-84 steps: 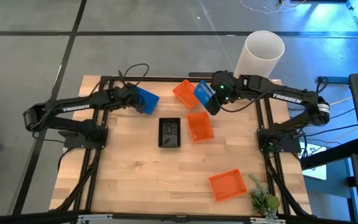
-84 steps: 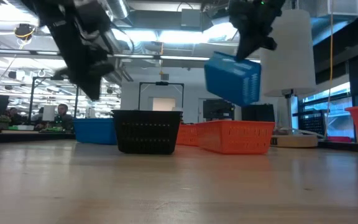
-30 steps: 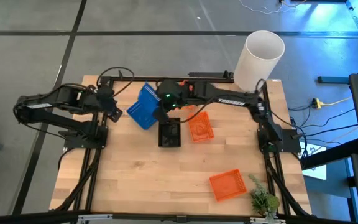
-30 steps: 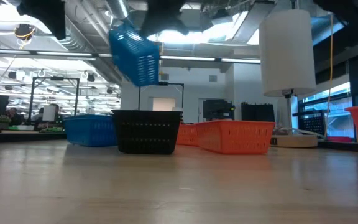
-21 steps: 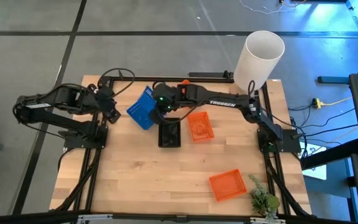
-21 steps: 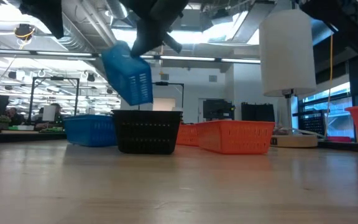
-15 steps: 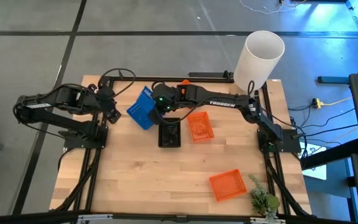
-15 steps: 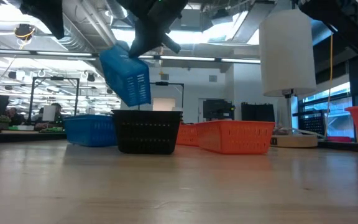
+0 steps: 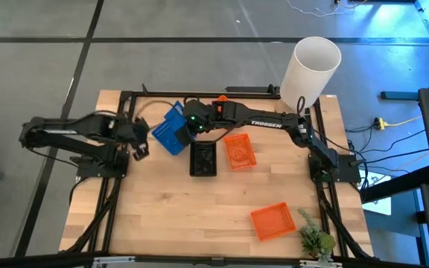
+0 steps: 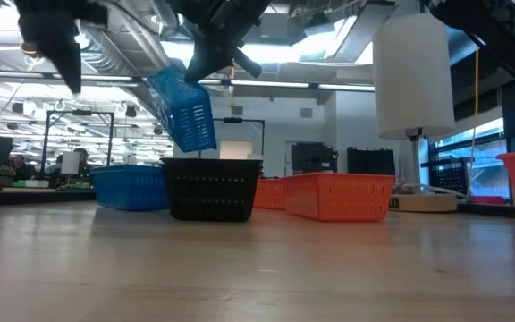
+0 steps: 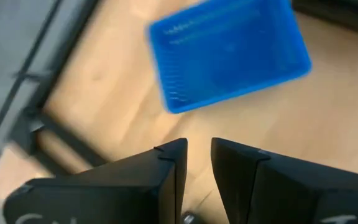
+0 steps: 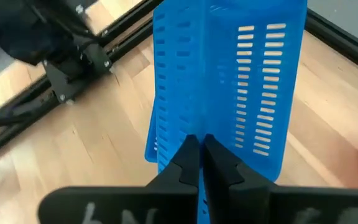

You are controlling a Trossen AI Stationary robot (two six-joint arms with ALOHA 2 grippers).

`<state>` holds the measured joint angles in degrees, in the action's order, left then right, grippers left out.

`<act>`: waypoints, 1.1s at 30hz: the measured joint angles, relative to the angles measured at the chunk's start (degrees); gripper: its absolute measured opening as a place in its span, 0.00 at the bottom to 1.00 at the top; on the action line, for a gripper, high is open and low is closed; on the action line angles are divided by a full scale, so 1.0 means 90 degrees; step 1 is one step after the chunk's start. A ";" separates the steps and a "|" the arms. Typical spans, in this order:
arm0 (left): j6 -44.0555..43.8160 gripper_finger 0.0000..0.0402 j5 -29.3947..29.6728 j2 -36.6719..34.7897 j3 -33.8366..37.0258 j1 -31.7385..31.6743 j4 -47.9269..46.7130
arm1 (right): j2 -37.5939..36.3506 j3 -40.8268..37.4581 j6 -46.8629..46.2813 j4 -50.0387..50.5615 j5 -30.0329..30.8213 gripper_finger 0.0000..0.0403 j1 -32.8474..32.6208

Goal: Stack baskets by color
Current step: Stack the right blue bin on top of the left blue bin

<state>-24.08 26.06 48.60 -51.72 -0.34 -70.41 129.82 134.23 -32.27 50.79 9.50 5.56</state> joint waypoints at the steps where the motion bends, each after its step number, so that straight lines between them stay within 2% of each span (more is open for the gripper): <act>1: 0.0137 0.16 -0.0087 0.0005 0.0233 0.0000 0.0248 | -0.0002 0.0000 -0.0070 -0.0001 0.0002 0.00 0.0000; 5: 0.0563 0.16 -0.0142 0.0010 0.1095 -0.0002 0.1279 | 0.0000 0.0000 -0.0241 0.0004 0.0246 0.00 -0.0002; 7: 0.0767 0.16 -0.0581 0.0102 0.1117 -0.0057 0.1277 | -0.0002 0.0000 -0.0243 0.0002 0.0267 0.00 -0.0001; 10: 0.0904 0.16 -0.0849 0.0196 0.1073 -0.0061 0.1521 | -0.0002 0.0000 -0.0243 0.0006 0.0267 0.00 -0.0002; 15: 0.0245 0.16 -0.1706 0.0194 0.1086 -0.0039 0.1702 | -0.0002 0.0000 -0.0326 0.0043 0.0250 0.00 -0.0001; 21: -0.0077 0.16 -0.1369 0.0194 0.1086 -0.0049 0.1782 | -0.0005 -0.0002 -0.0746 0.0356 0.0244 0.00 -0.0002; 25: -0.0116 0.16 -0.1335 0.0190 0.1045 -0.0049 0.1745 | 0.0086 -0.0002 -0.0795 0.0130 0.0255 0.00 0.0006; 28: -0.0107 0.16 -0.1164 0.0096 0.0771 -0.0049 0.1612 | 0.0275 -0.0002 -0.0778 -0.0323 -0.0068 0.00 0.0012; 33: -0.0074 0.16 -0.0639 -0.0155 0.0080 -0.0049 0.0936 | 0.0420 -0.0005 -0.0884 -0.0311 -0.0121 0.00 0.0014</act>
<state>-24.75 20.31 47.20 -51.01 -0.78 -61.99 133.60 134.19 -40.23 47.99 8.41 5.69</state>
